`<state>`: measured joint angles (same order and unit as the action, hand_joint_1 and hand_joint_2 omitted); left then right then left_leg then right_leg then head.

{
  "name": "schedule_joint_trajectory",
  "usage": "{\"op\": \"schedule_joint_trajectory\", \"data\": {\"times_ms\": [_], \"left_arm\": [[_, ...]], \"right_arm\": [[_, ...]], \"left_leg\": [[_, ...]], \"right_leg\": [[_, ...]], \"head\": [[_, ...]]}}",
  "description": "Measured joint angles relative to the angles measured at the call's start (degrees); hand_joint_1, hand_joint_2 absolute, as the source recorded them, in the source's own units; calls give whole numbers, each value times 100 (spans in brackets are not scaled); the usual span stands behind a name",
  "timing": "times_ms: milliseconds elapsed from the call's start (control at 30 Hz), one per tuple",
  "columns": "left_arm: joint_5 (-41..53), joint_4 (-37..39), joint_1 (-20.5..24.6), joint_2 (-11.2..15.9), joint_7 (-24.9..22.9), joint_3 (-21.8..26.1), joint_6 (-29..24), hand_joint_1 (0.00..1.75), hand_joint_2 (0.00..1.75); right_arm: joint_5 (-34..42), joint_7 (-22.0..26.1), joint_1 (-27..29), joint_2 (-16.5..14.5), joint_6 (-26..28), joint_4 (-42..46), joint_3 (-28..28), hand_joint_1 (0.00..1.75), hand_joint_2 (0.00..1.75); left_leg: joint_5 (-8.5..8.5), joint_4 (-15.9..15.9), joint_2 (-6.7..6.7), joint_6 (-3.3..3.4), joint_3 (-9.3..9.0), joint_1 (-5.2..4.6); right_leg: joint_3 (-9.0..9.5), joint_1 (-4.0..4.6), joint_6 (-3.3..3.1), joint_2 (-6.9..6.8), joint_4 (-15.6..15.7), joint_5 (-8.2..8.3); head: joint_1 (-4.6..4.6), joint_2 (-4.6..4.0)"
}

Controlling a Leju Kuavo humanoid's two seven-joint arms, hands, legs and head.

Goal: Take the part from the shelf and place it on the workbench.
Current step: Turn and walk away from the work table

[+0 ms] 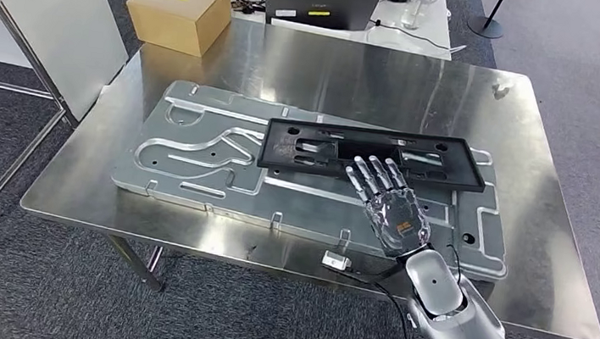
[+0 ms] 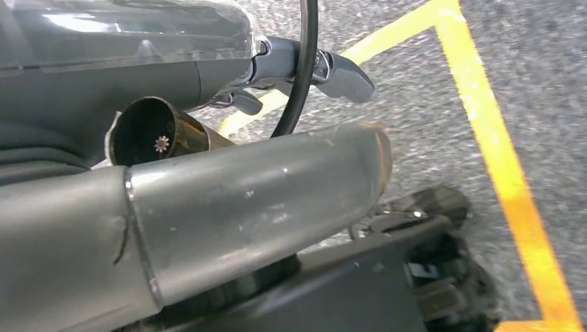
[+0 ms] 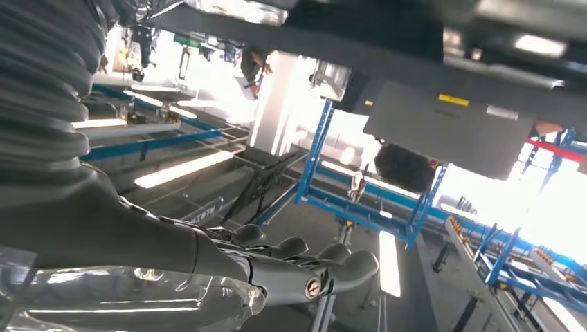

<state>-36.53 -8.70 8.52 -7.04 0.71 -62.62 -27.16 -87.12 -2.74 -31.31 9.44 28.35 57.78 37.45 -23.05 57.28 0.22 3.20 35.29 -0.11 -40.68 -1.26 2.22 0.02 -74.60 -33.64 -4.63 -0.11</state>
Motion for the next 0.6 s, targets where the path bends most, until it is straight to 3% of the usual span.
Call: {"op": "schedule_joint_trajectory", "data": {"times_ms": [33, 100, 167, 200, 300, 333, 400, 433, 467, 500, 533, 600], "left_arm": [[-2, 0, 0, -1, 1, 0, 1, 0, 0], [-5, 0, 2, -3, 2, 0, 2, 0, 0], [-9, 0, 4, -8, 3, 0, 2, 0, 0], [-10, 0, 5, -11, 5, 0, 2, 0, 0], [-13, 0, 3, -21, 9, 0, 2, 0, 0], [-14, 0, 0, -24, 9, 0, 2, 0, 0], [-17, 0, -2, -21, 7, 0, 3, 0, 0], [-19, 0, -1, -20, 6, 0, 3, 0, 0], [-20, 0, 0, -19, 5, 0, 4, 0, 0], [-21, 0, 1, -18, 5, 0, 4, 0, 0], [-21, 0, 2, -17, 4, 0, 4, 0, 0], [-22, 0, 6, -16, 3, 0, 4, 0, 0]], "right_arm": [[4, 1, 1, 0, 1, -4, 0, 0, 175], [15, 1, -12, 0, 2, -7, 0, 0, 175], [25, 2, -36, -2, 7, -2, -1, 0, 175], [30, 3, -50, -3, 10, 0, -1, 0, 175], [40, 4, -68, -8, 19, 1, -1, 0, 175], [42, 4, -69, -14, 19, 1, -1, 0, 175], [51, 5, -71, -28, 19, 0, 0, 0, 175], [57, 6, -68, -33, 18, -1, 0, 0, 175], [64, 7, -64, -35, 15, -1, 0, 0, 175], [68, 7, -59, -37, 13, -1, 0, 0, 175], [72, 8, -56, -37, 9, -1, 0, 0, 175], [77, 8, -56, -37, 3, -1, 0, 0, 175]], "left_leg": [[50, 16, 0, 0, 80, -14], [141, 65, 0, -13, 224, -33], [227, 99, -1, -52, 311, -47], [272, 97, -1, -81, 327, -44], [379, 48, -11, -187, 347, -38], [266, 114, -17, -225, 394, -35], [-262, 579, -27, -297, 561, 0], [-566, 963, -26, -332, 663, 21], [-757, 1335, -25, -361, 730, 44], [-821, 1610, -24, -386, 740, 64], [-751, 1702, -23, -405, 660, 80], [-498, 1265, -23, -427, 180, 106]], "right_leg": [[121, 4, -15, 0, 44, 98], [653, 34, -85, -1, 722, 341], [1118, 83, -155, -3, 1444, 365], [1201, 103, -178, -4, 1619, 330], [1147, 100, -253, -15, 1726, 467], [1103, 78, -290, -25, 1756, 547], [969, 42, -337, -45, 1792, 712], [877, 38, -346, -44, 1787, 787], [779, 36, -341, -45, 1777, 856], [676, 33, -330, -47, 1761, 923], [574, 26, -312, -49, 1739, 983], [392, 1, -259, -51, 1674, 1086]], "head": [[1, 0], [2, 0], [5, 0], [3, 0], [-6, 0], [-2, 0], [9, 0], [15, 0], [18, 0], [20, 0], [20, 0], [21, 0]]}}
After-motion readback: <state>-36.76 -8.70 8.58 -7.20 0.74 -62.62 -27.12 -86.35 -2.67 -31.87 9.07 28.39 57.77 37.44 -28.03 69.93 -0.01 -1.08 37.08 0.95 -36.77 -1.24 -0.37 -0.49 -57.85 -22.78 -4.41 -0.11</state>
